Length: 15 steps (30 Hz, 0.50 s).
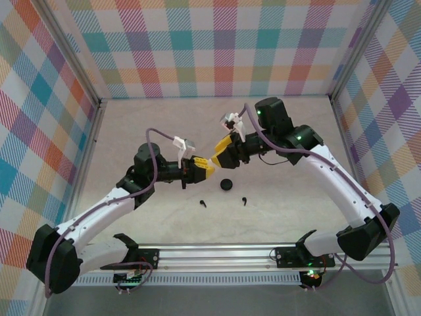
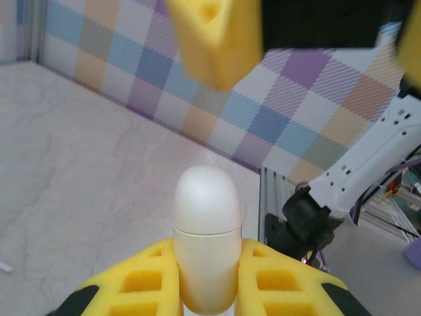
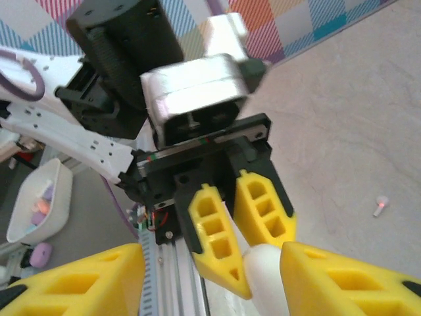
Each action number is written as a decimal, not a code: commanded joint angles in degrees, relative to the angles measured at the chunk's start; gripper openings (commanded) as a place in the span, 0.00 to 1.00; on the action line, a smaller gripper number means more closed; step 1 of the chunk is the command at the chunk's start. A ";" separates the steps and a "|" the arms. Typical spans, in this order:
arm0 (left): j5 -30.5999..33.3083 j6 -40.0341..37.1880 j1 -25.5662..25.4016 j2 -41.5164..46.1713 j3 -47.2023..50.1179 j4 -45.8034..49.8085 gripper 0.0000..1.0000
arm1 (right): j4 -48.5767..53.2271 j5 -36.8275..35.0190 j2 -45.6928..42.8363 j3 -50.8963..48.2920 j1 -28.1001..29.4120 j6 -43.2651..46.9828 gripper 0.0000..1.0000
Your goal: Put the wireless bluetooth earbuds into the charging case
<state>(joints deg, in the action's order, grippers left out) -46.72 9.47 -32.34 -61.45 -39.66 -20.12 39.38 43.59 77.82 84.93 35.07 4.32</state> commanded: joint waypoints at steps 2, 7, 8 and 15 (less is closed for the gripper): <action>1.96 1.65 0.08 3.40 0.81 -4.11 0.00 | -8.55 4.89 -1.63 -4.19 -2.12 -6.54 0.58; 1.29 3.65 0.08 4.12 0.65 -5.42 0.00 | -13.01 8.77 -2.16 -6.86 -2.80 -8.54 0.57; 1.18 3.99 0.08 4.23 0.59 -5.70 0.00 | -13.45 9.32 -2.10 -7.19 -2.77 -8.54 0.57; 0.81 5.46 -0.09 4.12 -0.24 -6.78 0.00 | -15.76 11.41 -1.33 -9.16 -2.73 -8.75 0.53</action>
<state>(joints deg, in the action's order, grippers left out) -45.39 13.61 -32.36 -58.22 -39.53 -23.59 26.81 51.33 76.93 76.55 32.23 -3.88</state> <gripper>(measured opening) 0.173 0.534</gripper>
